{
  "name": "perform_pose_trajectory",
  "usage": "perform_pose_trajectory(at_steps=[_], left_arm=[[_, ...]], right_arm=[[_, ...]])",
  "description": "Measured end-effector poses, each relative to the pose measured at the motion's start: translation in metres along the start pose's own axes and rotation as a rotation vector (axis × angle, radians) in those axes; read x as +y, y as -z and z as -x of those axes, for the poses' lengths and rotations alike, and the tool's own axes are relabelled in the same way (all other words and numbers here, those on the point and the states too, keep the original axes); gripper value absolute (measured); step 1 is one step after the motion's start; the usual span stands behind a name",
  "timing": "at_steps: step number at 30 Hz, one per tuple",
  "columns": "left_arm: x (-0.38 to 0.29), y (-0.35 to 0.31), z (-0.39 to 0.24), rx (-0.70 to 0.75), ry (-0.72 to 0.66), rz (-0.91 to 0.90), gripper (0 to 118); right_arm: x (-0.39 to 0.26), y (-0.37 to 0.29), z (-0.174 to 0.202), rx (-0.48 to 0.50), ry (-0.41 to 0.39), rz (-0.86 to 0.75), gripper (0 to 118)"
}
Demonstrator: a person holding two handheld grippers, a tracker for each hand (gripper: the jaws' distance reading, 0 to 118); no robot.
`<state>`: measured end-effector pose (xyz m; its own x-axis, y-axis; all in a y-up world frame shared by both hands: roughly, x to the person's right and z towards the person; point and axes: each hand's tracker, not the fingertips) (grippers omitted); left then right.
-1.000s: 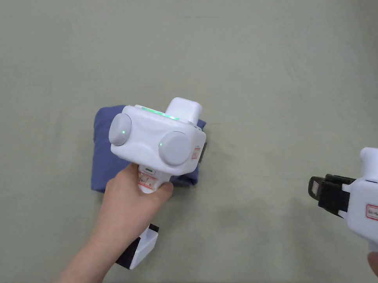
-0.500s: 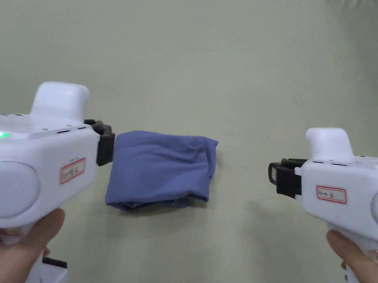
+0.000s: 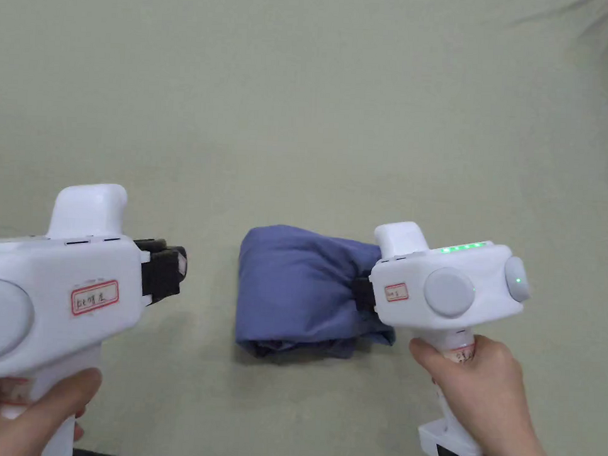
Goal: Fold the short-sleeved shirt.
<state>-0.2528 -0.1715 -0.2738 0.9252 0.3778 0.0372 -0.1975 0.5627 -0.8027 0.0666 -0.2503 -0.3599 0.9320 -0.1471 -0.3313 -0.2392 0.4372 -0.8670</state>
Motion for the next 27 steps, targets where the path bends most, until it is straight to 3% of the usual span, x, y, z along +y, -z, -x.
perform_pose_trajectory(at_steps=[1,2,4,5,7,10,13,15,16,17,19,23,27], left_arm=[[0.000,0.010,0.006,-0.101,-0.057,0.001,1],[0.002,0.022,0.017,-0.215,-0.116,0.008,23],[0.007,0.054,0.037,-0.381,-0.259,0.072,102],[0.008,0.078,0.043,-0.436,-0.319,0.155,118],[0.007,0.110,0.044,-0.431,-0.330,0.242,118],[0.000,0.151,0.019,-0.336,-0.221,0.363,118],[0.008,0.155,-0.009,-0.296,-0.045,0.348,118],[0.013,0.143,-0.003,-0.375,-0.133,0.239,111],[0.015,0.139,-0.003,-0.373,-0.143,0.171,61],[0.014,0.139,-0.009,-0.402,-0.118,0.173,30],[0.014,0.137,-0.020,-0.357,-0.007,0.212,30],[0.018,0.136,-0.003,-0.369,-0.079,0.209,30],[0.024,0.114,0.020,-0.290,-0.001,0.218,30]], right_arm=[[0.003,-0.006,-0.006,0.037,0.033,0.022,3],[0.004,-0.009,-0.011,0.066,0.048,0.031,3],[0.003,-0.015,-0.017,0.083,0.026,0.035,3],[0.002,-0.016,-0.018,0.088,0.016,0.041,3],[-0.002,-0.016,-0.019,0.097,0.012,0.040,3],[-0.004,-0.014,-0.020,0.108,0.020,0.031,3],[-0.004,-0.015,-0.020,0.119,0.021,0.026,3],[-0.006,-0.016,-0.019,0.117,0.014,0.019,3],[-0.008,-0.015,-0.018,0.113,0.006,0.014,3],[-0.008,-0.016,-0.018,0.166,0.023,-0.005,3],[-0.009,-0.015,-0.015,0.114,0.017,0.012,3],[-0.010,-0.021,-0.013,0.139,0.034,-0.016,3],[-0.006,-0.034,0.003,0.169,0.042,-0.044,3]])
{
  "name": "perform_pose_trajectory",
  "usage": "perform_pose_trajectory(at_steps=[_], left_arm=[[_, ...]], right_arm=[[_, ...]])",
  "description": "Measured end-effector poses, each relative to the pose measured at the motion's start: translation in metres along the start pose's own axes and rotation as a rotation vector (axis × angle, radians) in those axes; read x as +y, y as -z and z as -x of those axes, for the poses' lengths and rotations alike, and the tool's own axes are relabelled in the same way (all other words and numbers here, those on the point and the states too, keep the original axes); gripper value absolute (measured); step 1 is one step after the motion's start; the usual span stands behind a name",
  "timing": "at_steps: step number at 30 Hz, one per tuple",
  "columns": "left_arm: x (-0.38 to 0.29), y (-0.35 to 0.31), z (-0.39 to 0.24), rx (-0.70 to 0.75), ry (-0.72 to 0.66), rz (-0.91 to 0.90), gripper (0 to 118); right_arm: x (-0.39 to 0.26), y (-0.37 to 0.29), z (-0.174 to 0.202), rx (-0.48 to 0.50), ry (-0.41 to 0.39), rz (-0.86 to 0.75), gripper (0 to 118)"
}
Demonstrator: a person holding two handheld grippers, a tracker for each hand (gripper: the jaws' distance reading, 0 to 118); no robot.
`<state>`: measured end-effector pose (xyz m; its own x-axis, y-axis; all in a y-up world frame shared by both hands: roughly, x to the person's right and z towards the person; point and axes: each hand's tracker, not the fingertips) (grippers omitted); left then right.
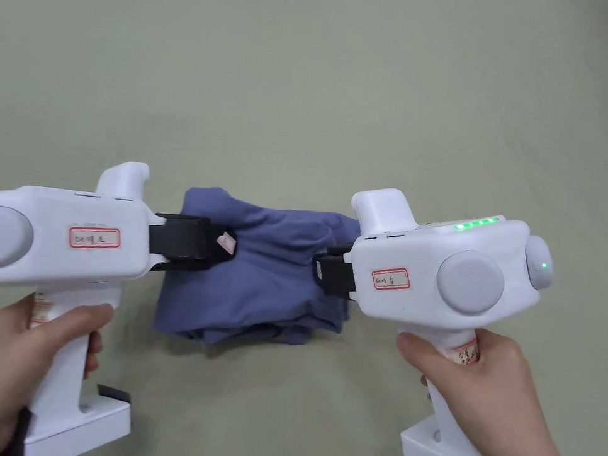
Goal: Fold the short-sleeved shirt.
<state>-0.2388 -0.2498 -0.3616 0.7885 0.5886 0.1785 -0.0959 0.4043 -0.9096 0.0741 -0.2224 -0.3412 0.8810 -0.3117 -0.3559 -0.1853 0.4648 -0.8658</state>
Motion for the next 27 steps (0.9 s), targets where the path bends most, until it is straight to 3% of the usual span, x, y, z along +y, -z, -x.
perform_pose_trajectory(at_steps=[4,11,18,21,22,23,24,25,27], left_arm=[[0.008,-0.052,0.036,0.144,0.036,-0.003,30],[0.033,-0.156,0.120,0.448,0.057,-0.017,30],[0.043,-0.204,0.192,0.642,0.066,0.042,30],[0.039,-0.218,0.218,0.624,-0.031,0.010,33],[0.036,-0.223,0.223,0.626,-0.057,-0.008,49],[0.033,-0.228,0.225,0.696,-0.040,-0.043,85],[0.030,-0.233,0.226,0.738,-0.011,-0.065,107],[0.027,-0.243,0.226,0.762,0.019,-0.108,116],[0.023,-0.263,0.215,0.826,-0.001,-0.188,116]], right_arm=[[0.014,-0.004,0.038,-0.039,-0.084,-0.046,3],[0.049,0.018,0.118,0.068,-0.159,-0.065,3],[0.079,0.064,0.194,0.129,-0.227,-0.041,3],[0.084,0.069,0.208,0.149,-0.237,-0.039,3],[0.084,0.068,0.210,0.154,-0.238,-0.041,3],[0.084,0.066,0.210,0.157,-0.239,-0.044,3],[0.083,0.063,0.209,0.157,-0.239,-0.045,3],[0.082,0.058,0.207,0.156,-0.240,-0.048,3],[0.080,0.049,0.200,0.145,-0.247,-0.059,3]])
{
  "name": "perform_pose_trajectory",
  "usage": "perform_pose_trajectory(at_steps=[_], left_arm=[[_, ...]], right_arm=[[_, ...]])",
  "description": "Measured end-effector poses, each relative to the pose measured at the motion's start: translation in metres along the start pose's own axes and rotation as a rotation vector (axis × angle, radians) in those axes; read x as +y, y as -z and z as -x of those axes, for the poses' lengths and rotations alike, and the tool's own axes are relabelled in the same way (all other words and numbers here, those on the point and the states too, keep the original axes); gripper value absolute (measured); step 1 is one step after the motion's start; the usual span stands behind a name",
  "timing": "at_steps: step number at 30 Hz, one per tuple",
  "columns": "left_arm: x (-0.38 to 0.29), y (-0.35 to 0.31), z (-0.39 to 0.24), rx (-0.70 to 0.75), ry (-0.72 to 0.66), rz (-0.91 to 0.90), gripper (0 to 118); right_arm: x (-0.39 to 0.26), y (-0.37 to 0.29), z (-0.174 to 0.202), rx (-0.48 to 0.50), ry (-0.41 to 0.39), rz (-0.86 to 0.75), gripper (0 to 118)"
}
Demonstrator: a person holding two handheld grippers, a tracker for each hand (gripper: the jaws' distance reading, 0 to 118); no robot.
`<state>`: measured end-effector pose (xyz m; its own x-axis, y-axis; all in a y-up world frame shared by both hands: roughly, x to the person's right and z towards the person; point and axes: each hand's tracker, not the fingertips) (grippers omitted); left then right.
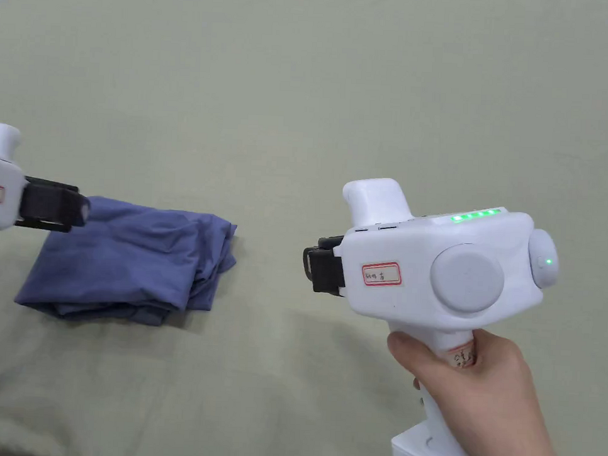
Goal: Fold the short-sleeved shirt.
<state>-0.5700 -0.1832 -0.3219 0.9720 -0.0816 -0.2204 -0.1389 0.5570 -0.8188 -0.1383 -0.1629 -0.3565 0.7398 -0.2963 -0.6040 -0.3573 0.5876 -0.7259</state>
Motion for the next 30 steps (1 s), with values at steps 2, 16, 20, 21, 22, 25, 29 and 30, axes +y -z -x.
perform_pose_trajectory(at_steps=[2,16,20,21,22,25,29,30], left_arm=[[0.003,-0.025,0.002,0.002,-0.033,-0.037,116],[0.013,-0.204,-0.222,-0.145,0.021,-0.680,0],[0.016,-0.241,-0.291,-0.200,0.061,-0.772,0],[0.016,-0.248,-0.303,-0.208,0.065,-0.775,0],[0.016,-0.256,-0.315,-0.221,0.066,-0.791,0],[0.018,-0.270,-0.339,-0.252,0.083,-0.803,0],[0.020,-0.286,-0.354,-0.305,0.105,-0.808,67],[0.021,-0.289,-0.356,-0.298,0.102,-0.807,104]], right_arm=[[-0.003,-0.013,-0.009,-0.033,0.005,-0.016,3],[-0.058,-0.219,-0.103,-0.386,0.090,-0.355,3],[-0.075,-0.297,-0.123,-0.549,0.083,-0.510,3],[-0.079,-0.313,-0.126,-0.591,0.079,-0.542,3],[-0.081,-0.329,-0.130,-0.628,0.080,-0.568,3],[-0.090,-0.370,-0.137,-0.695,0.078,-0.658,3],[-0.094,-0.401,-0.139,-0.764,0.073,-0.727,64],[-0.091,-0.401,-0.140,-0.781,0.072,-0.699,99]])
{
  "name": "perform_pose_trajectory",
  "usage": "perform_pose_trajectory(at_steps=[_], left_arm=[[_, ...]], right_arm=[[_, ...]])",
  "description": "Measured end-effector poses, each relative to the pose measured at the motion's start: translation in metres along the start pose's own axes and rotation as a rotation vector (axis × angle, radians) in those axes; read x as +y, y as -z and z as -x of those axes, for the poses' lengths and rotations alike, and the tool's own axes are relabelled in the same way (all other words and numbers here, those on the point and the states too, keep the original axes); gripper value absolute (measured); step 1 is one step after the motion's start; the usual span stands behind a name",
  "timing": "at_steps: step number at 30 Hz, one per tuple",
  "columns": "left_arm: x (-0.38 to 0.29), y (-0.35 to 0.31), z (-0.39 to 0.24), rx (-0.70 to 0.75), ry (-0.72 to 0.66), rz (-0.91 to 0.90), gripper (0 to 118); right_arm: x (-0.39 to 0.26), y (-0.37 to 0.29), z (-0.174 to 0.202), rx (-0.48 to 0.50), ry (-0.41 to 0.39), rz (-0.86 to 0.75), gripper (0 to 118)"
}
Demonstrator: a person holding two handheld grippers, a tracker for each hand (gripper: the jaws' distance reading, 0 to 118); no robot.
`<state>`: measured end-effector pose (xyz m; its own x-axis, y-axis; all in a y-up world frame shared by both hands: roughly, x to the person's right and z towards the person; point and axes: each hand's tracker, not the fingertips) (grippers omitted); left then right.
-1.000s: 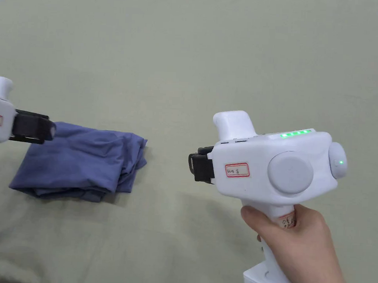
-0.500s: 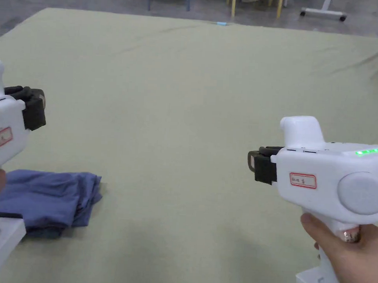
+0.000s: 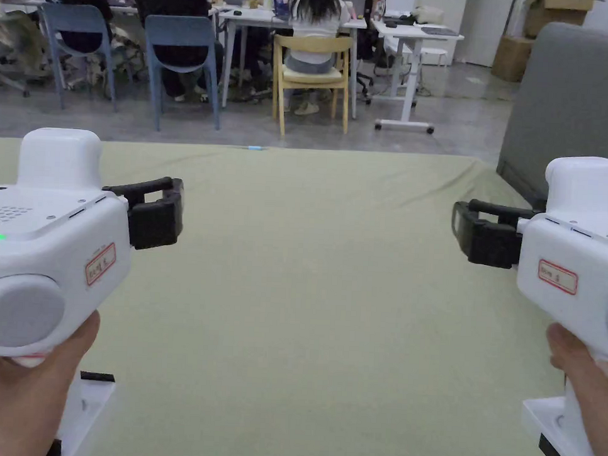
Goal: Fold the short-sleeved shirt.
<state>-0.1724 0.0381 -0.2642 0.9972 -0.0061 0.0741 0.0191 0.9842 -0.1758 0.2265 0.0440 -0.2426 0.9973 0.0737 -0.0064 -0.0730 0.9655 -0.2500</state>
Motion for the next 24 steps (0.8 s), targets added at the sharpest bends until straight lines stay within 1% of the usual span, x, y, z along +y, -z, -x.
perform_pose_trajectory(at_steps=[1,2,3,7,10,12,15,20,24], left_arm=[[0.002,-0.007,-0.007,0.008,0.003,-0.005,118],[0.005,-0.015,-0.008,0.017,0.015,-0.054,118],[0.009,-0.019,-0.009,0.024,0.011,-0.071,118],[0.022,-0.029,-0.011,0.029,0.029,-0.067,118],[0.022,-0.033,-0.010,0.064,0.074,-0.067,118],[0.021,-0.035,-0.006,0.055,0.068,-0.057,118],[0.016,-0.035,0.002,0.008,0.011,-0.048,118],[0.017,-0.031,0.011,0.031,-0.011,-0.037,118],[0.014,-0.029,0.012,0.036,0.005,-0.042,118]], right_arm=[[0.000,0.000,-0.001,-0.010,-0.009,0.005,118],[0.002,-0.009,0.001,-0.022,-0.014,-0.030,118],[0.005,-0.014,0.002,-0.032,-0.014,-0.031,118],[0.003,-0.012,-0.001,-0.013,0.030,-0.036,118],[0.002,-0.013,-0.002,-0.005,0.039,-0.039,118],[0.002,-0.013,-0.002,-0.009,0.039,-0.051,118],[0.007,-0.016,0.000,-0.017,0.048,-0.047,118],[-0.001,-0.018,0.001,0.034,0.099,-0.094,118],[0.000,-0.011,0.005,0.015,0.078,-0.058,118]])
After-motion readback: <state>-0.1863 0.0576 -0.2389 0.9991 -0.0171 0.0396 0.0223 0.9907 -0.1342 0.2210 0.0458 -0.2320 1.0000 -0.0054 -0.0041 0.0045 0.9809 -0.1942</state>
